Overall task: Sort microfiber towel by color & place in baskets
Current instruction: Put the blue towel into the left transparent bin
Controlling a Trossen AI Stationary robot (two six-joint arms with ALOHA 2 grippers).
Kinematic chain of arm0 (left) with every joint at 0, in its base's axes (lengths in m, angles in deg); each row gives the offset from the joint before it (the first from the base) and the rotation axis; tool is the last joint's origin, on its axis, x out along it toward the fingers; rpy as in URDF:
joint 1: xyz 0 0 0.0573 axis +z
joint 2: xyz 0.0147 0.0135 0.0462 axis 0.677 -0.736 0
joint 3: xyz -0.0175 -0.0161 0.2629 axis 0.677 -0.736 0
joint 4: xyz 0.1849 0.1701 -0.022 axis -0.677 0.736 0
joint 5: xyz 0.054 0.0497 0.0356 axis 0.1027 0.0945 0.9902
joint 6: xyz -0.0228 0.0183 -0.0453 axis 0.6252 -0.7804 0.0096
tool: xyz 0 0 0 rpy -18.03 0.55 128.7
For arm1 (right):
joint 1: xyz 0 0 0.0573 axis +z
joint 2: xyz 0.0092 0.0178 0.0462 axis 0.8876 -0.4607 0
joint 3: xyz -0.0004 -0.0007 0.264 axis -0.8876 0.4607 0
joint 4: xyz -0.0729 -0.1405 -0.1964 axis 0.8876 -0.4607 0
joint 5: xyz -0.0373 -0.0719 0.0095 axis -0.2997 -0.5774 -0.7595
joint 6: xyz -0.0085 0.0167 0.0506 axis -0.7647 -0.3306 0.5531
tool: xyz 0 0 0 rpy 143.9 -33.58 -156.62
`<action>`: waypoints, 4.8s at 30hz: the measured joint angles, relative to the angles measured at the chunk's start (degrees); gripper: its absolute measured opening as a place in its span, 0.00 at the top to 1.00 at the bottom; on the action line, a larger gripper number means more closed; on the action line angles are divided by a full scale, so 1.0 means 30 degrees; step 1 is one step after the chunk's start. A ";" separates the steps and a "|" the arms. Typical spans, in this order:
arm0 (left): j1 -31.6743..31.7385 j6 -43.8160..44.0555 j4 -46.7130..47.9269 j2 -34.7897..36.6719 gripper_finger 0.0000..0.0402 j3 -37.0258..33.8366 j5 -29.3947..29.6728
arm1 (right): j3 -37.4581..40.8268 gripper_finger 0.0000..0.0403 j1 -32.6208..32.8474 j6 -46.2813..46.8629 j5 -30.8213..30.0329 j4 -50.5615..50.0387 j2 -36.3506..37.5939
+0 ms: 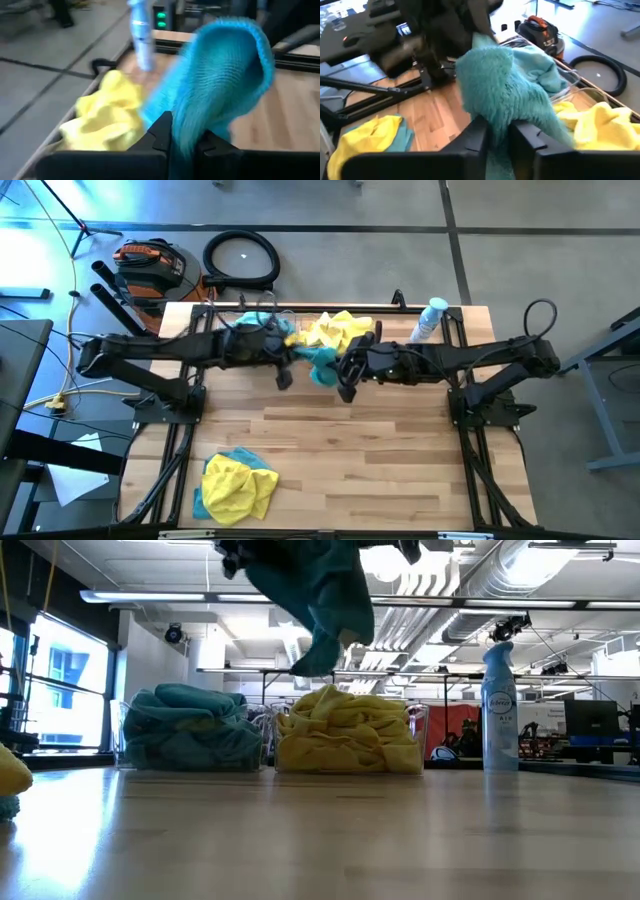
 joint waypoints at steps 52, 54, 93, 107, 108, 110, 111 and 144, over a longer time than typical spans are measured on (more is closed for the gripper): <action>0.9468 0.4130 0.2501 -0.4237 1.00 -0.4044 0.0299 | 0.0001 0.62 0.0811 0.6808 -0.0094 -0.7788 0.0289; 0.9721 0.4623 0.2455 -0.5003 0.98 -0.4026 -0.0027 | 0.0007 0.62 0.1061 0.6808 -0.0087 -0.7788 0.0289; 1.0519 0.6660 0.8638 -0.2298 0.71 0.0503 0.1205 | 0.0022 0.62 0.1882 0.7587 -0.1551 -0.8480 0.0282; 1.1079 0.5887 1.2014 -0.4247 0.71 0.0495 -0.2918 | 0.0022 0.62 0.1860 0.7587 -0.1551 -0.8502 0.0282; 1.1165 0.5456 1.2033 -0.4014 0.71 0.0495 -0.3418 | 0.0022 0.62 0.1860 0.7594 -0.1551 -0.8502 0.0282; 1.1291 0.4238 1.2076 -0.3532 0.71 0.0508 -0.4602 | 0.0022 0.62 0.1860 0.7667 -0.1551 -0.8502 0.0282; 1.1333 0.3505 1.2198 -0.3321 0.71 0.0510 -0.5147 | 0.0022 0.62 0.1860 0.7668 -0.1551 -0.8502 0.0282; 1.1889 0.4153 0.5097 -0.5435 0.71 -0.2965 -0.4862 | 0.0022 0.62 0.1831 0.7733 -0.1554 -0.8487 0.0282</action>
